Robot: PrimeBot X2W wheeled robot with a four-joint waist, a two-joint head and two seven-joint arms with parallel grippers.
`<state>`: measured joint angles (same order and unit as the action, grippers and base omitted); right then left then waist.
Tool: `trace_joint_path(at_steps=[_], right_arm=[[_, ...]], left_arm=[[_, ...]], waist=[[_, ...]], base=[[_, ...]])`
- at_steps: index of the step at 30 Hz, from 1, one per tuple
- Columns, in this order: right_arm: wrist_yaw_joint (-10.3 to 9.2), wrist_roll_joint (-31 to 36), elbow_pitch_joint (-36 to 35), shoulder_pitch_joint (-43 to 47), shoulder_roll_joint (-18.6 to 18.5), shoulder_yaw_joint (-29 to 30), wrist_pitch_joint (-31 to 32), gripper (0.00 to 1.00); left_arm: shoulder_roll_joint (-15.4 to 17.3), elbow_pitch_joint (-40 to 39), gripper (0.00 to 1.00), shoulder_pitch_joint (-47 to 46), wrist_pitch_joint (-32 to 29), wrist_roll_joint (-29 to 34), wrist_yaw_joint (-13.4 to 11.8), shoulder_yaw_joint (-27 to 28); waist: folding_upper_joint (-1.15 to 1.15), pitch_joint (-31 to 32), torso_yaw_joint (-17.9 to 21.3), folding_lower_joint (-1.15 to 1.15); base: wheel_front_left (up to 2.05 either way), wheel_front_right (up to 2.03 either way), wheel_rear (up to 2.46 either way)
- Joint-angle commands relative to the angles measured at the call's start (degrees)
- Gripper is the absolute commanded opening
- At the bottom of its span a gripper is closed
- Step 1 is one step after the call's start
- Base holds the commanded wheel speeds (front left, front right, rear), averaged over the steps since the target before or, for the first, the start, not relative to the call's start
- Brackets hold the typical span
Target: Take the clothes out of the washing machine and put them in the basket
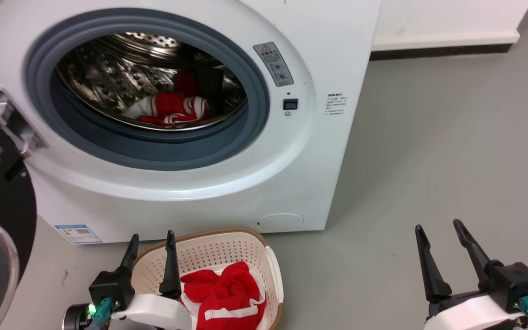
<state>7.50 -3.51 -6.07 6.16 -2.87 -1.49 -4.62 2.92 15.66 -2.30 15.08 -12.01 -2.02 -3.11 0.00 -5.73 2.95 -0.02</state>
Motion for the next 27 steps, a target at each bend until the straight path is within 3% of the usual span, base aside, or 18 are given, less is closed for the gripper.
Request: trace_joint_path(at_steps=[1, 6, 11, 18, 27], right_arm=[[-0.02, 0.34, -0.68, 0.97, -0.01, 0.4, 0.44, 1.0], [-0.02, 0.26, -2.04, 2.3, 0.0, 1.29, 1.39, 1.0], [-0.02, -0.02, -3.14, 2.63, -0.01, 1.88, 1.71, 1.0], [-0.02, 0.31, -3.82, 0.71, 0.0, 0.28, 1.98, 1.0], [-0.03, -0.55, -2.28, -2.48, 0.0, -2.48, 0.66, 1.0]], left_arm=[[-0.02, -2.55, 1.0, 1.4, 0.14, 1.05, -0.56, -0.12], [-0.05, -8.87, 1.0, 3.47, 0.14, 3.41, -1.11, -0.78], [-0.04, -9.5, 1.0, 0.68, 0.14, 3.85, -0.45, -0.75], [1.38, -1.32, 1.0, -10.29, 0.14, 3.27, 0.9, 0.43], [6.09, 14.11, 1.0, -27.38, -0.84, 2.68, 2.75, 1.98]], waist=[[0.0, 1.72, -1.23, 0.02], [0.0, 3.27, -2.39, 0.02], [0.0, 2.66, -3.7, 0.02], [0.0, -1.39, -3.54, 0.02], [0.0, -8.96, 1.45, 0.02]], base=[[0.0, 0.0, 0.0], [0.0, 0.0, 0.0], [0.0, 0.0, 0.0], [0.0, 0.0, 0.0], [0.0, 0.0, 0.0]])
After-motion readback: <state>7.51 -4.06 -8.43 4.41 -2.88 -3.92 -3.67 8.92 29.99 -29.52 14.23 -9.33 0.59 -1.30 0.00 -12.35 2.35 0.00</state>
